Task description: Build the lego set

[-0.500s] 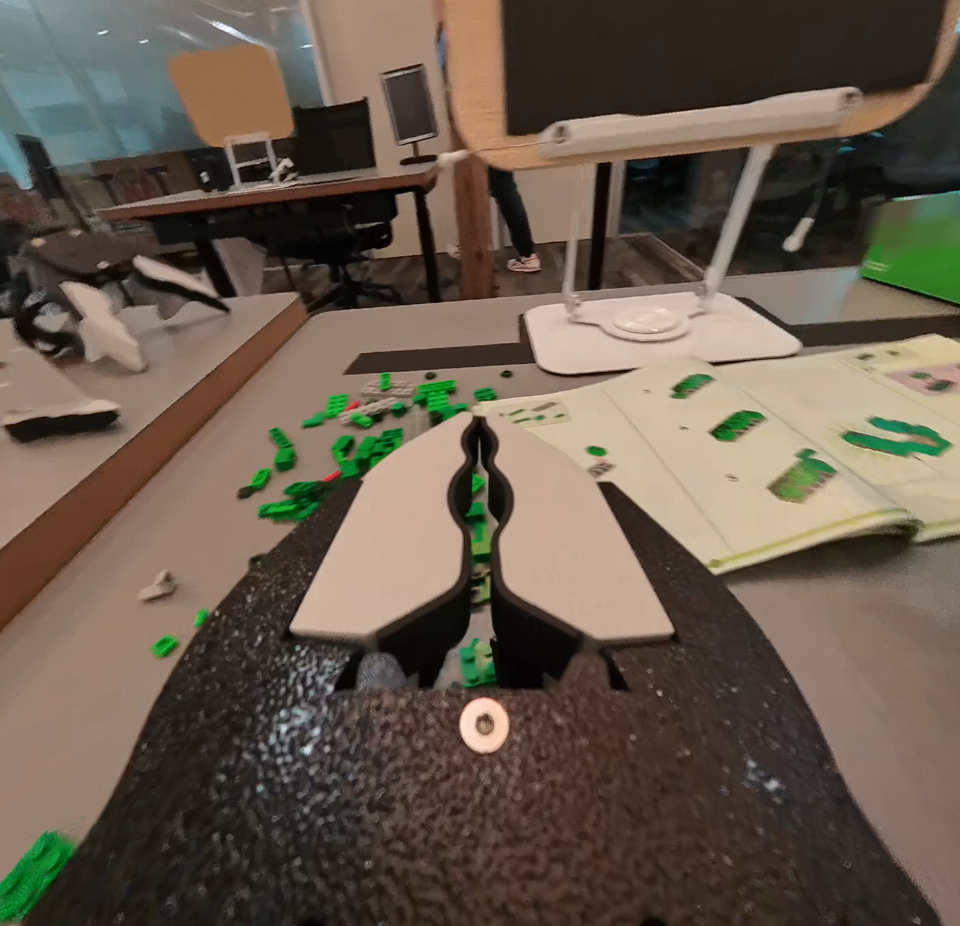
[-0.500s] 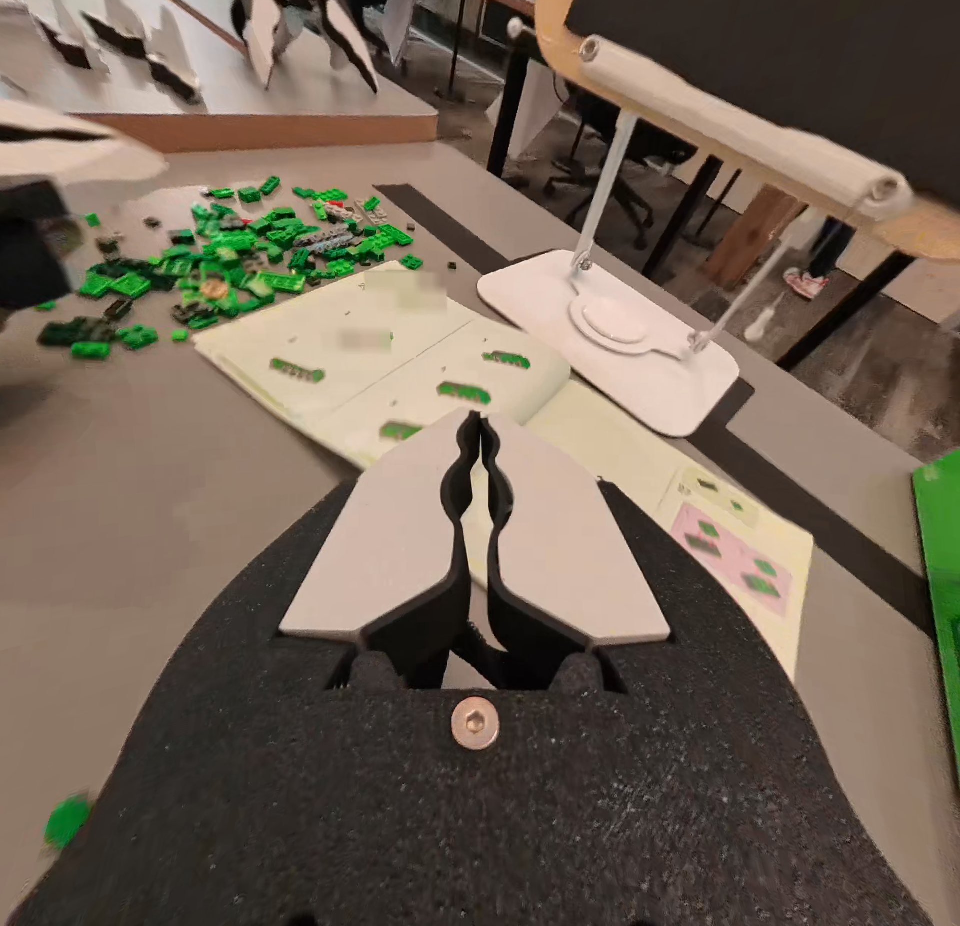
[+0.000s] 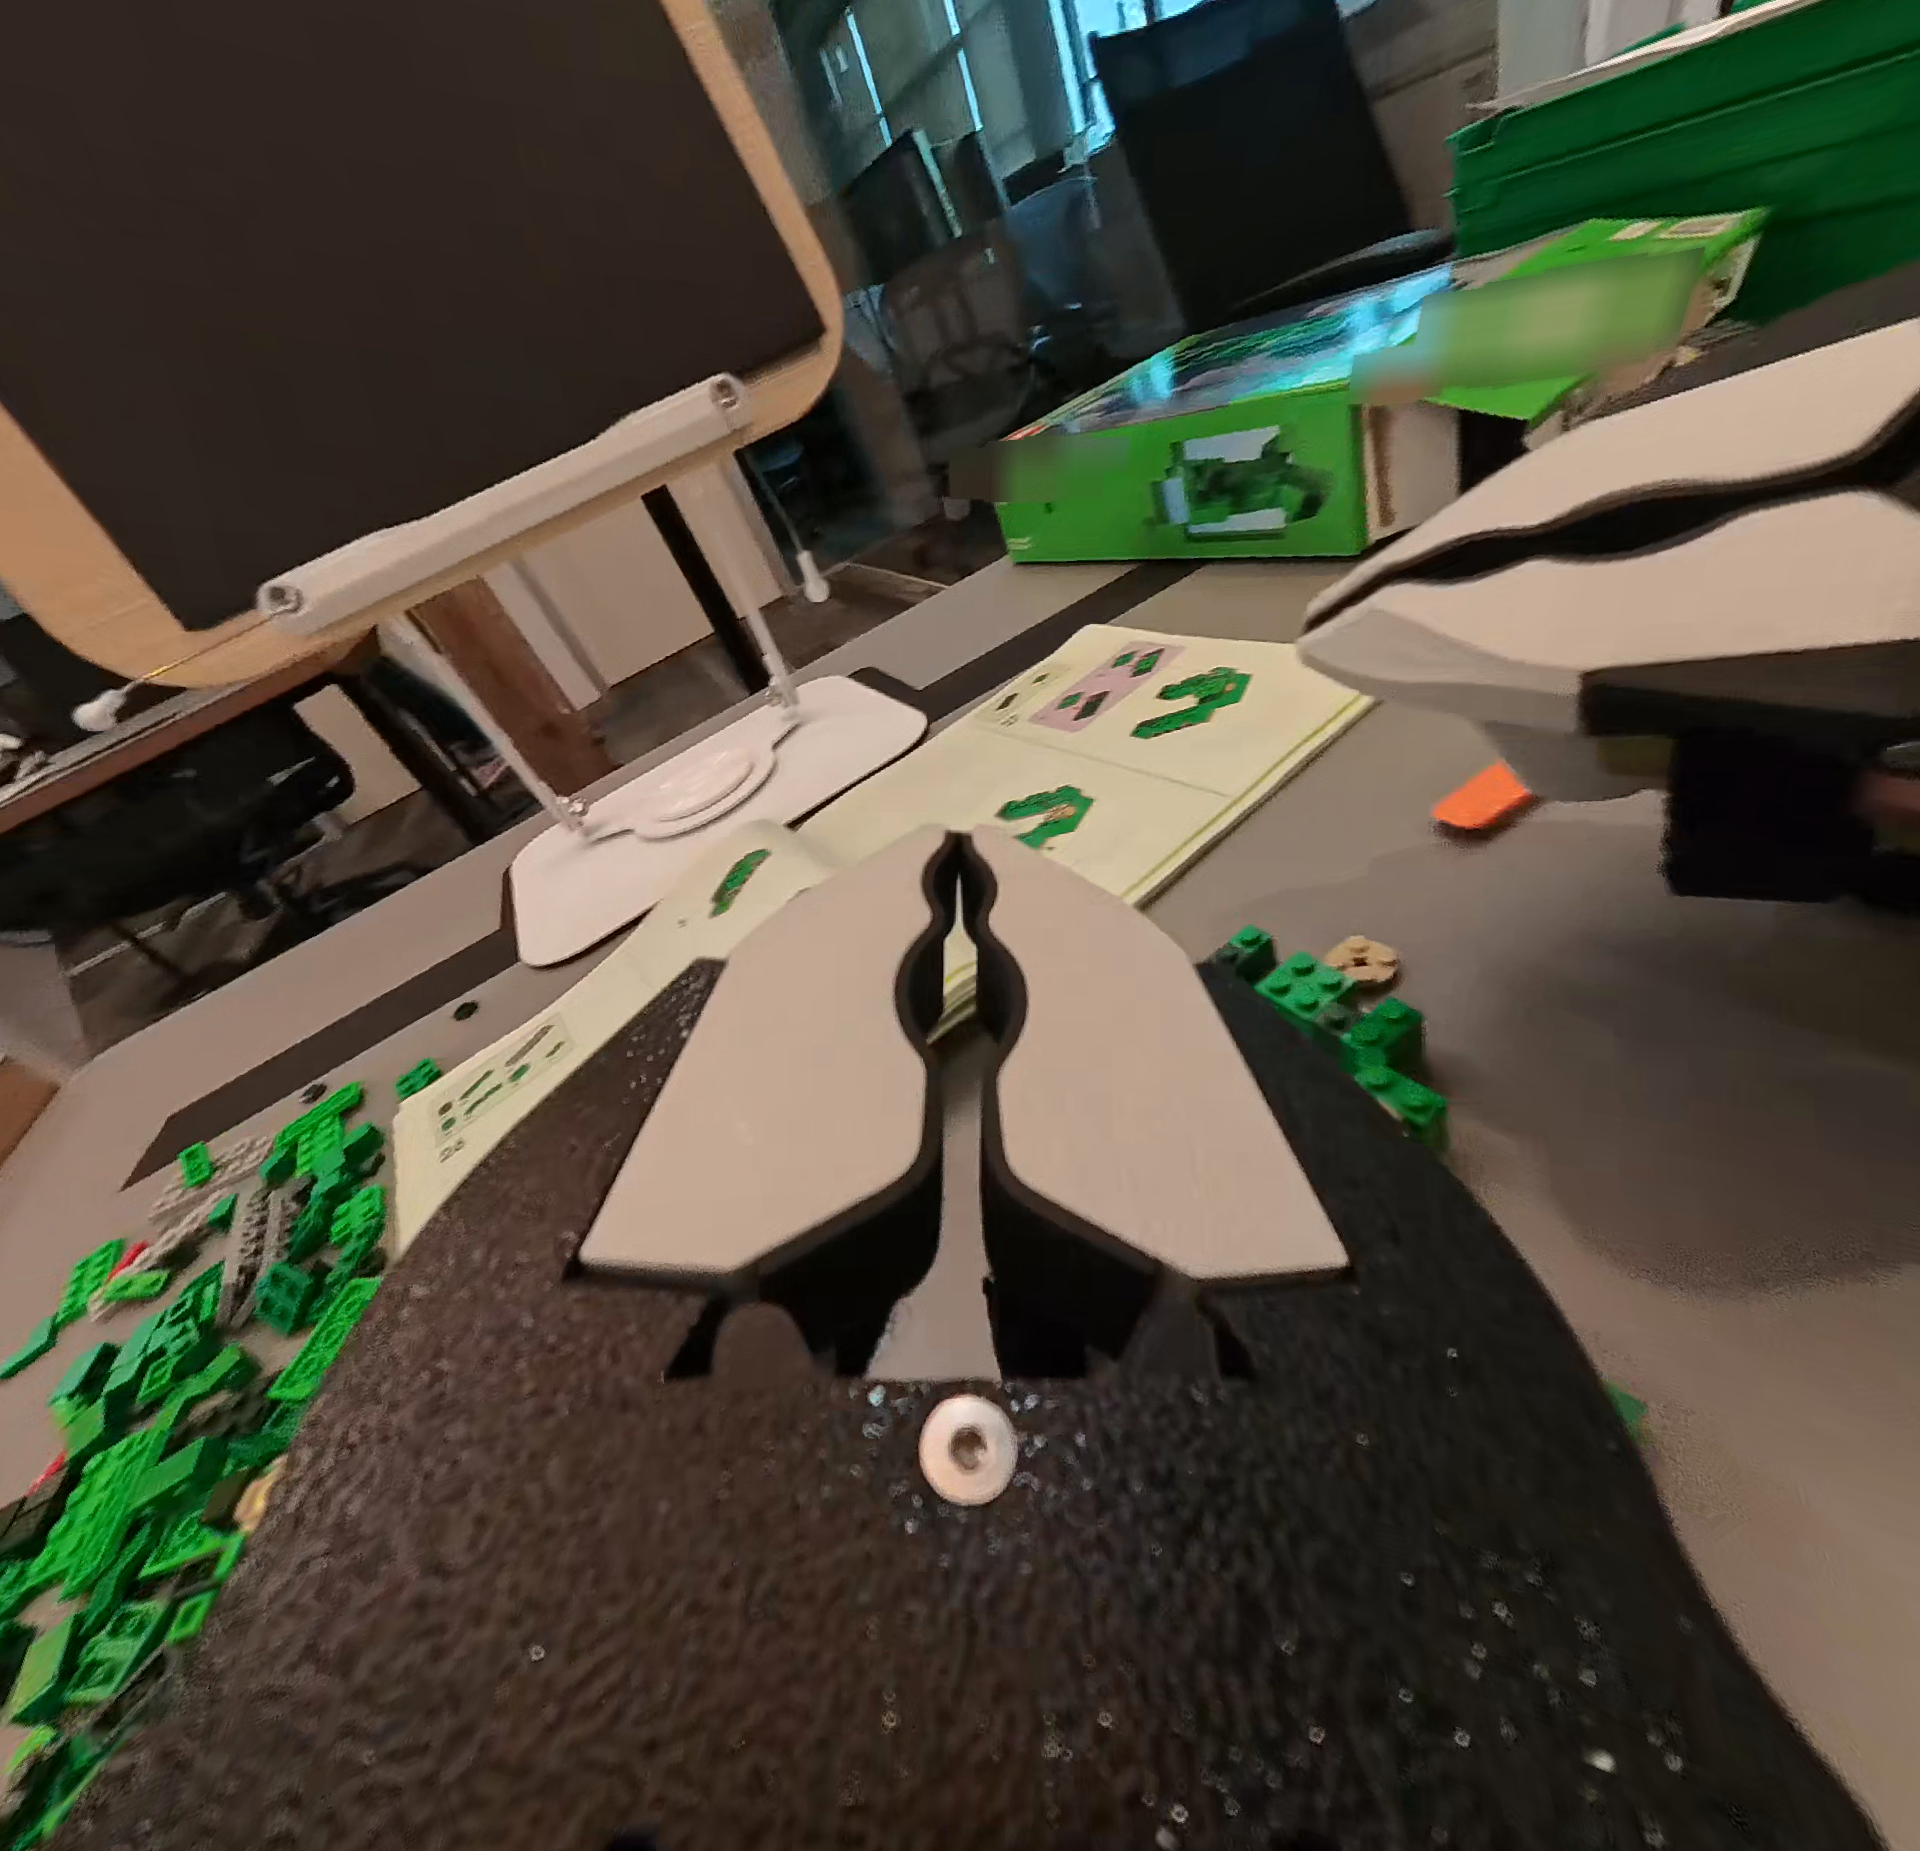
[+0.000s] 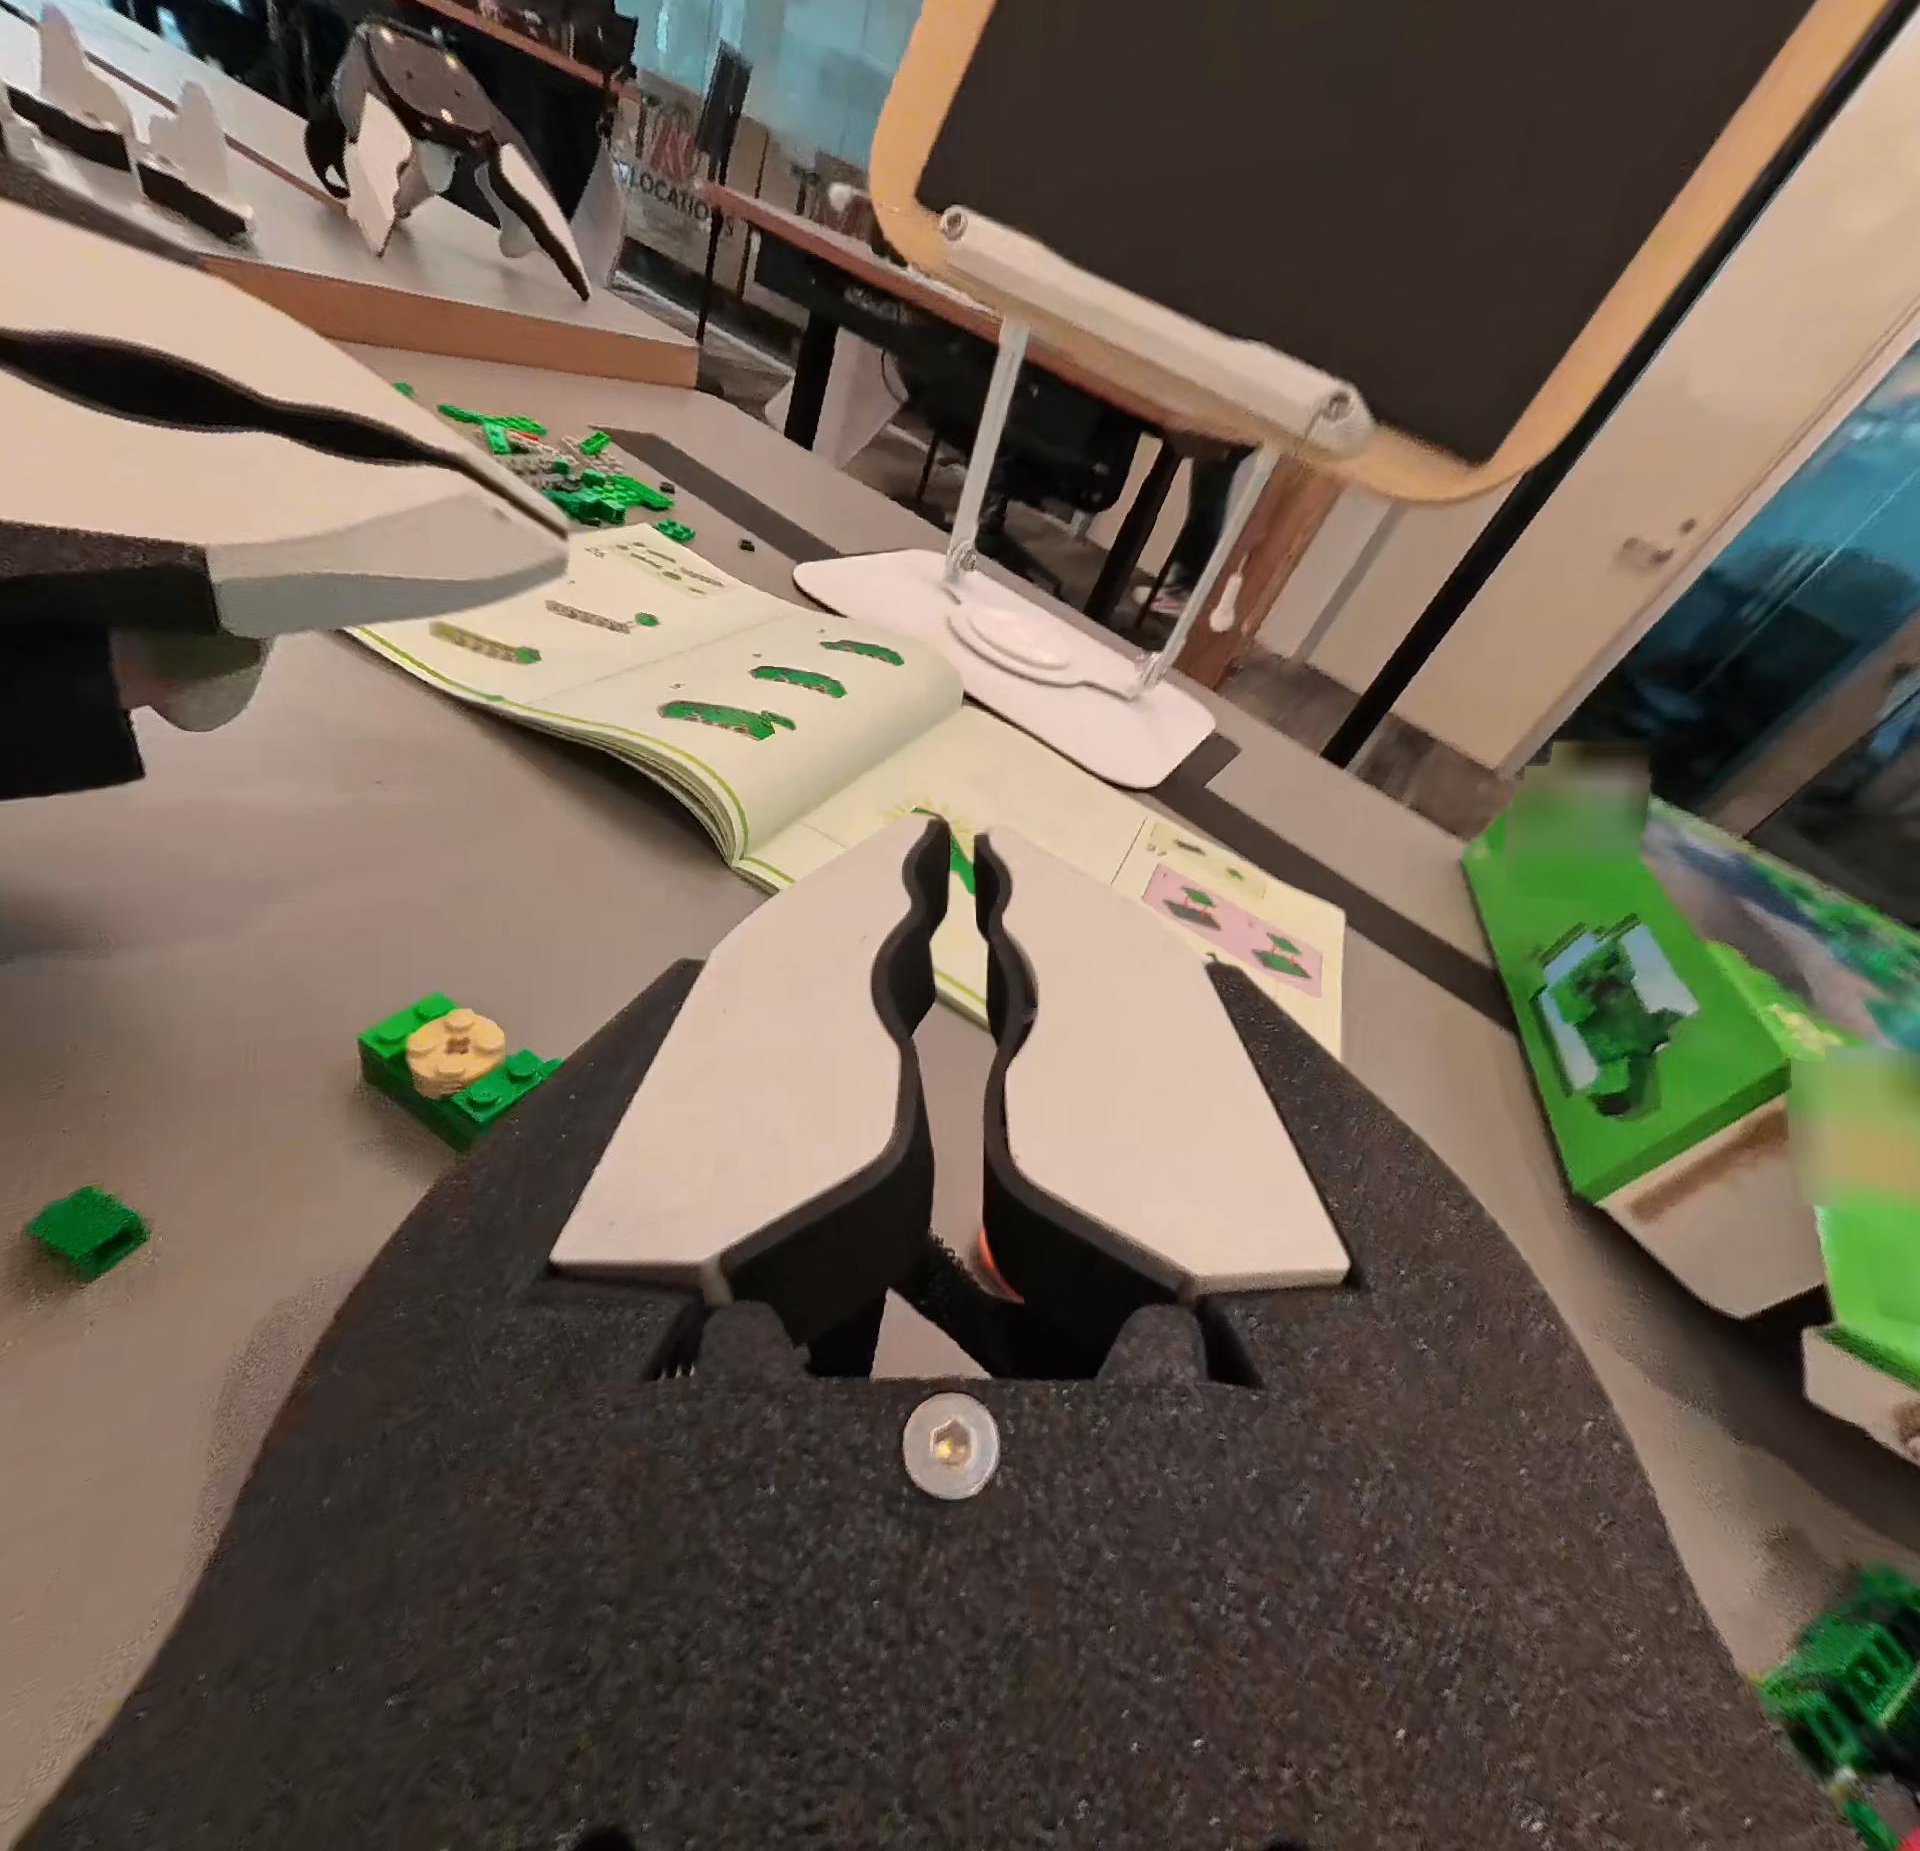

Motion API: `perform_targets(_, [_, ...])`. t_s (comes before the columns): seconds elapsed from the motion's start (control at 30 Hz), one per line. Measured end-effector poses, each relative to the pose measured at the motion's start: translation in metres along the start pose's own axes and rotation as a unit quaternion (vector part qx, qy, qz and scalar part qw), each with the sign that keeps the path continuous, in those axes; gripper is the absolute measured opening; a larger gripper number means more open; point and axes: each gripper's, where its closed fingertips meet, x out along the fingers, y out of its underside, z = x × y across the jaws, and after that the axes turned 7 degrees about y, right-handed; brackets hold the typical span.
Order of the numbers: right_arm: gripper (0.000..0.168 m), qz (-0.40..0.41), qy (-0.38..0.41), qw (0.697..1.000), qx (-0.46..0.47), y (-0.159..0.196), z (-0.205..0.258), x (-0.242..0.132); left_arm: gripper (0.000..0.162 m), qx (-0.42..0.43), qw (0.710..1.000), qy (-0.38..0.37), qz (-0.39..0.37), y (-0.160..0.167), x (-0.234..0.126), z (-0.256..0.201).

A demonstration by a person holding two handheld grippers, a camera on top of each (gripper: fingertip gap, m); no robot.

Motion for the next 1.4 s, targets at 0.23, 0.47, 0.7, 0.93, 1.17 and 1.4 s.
perform_targets(0.23, [0.009,-0.040,-0.012,0.999,-0.013,-0.010,0.010,-0.002,0.000,-0.025,0.999,0.045,-0.004,0.001,0.004,-0.017])
perform_targets(0.47, [0.010,-0.052,-0.012,0.999,0.008,-0.012,0.006,-0.003,0.000,-0.059,0.997,0.047,0.015,0.010,0.003,-0.004])
perform_targets(0.7, [0.010,-0.052,-0.013,0.999,0.009,-0.011,0.005,-0.002,0.061,-0.084,0.991,-0.033,0.096,0.035,-0.063,0.047])
perform_targets(0.93, [0.009,-0.049,-0.013,0.999,0.011,-0.010,0.005,-0.001,0.077,-0.160,0.908,-0.282,0.266,0.114,-0.237,0.139])
perform_targets(1.17, [0.009,-0.047,-0.013,0.999,0.003,-0.010,0.006,-0.001,0.083,-0.301,0.837,-0.284,0.358,0.177,-0.279,0.135])
perform_targets(1.4, [0.008,-0.045,-0.014,0.999,0.001,-0.009,0.007,0.000,0.050,-0.335,0.829,-0.255,0.367,0.177,-0.274,0.129])
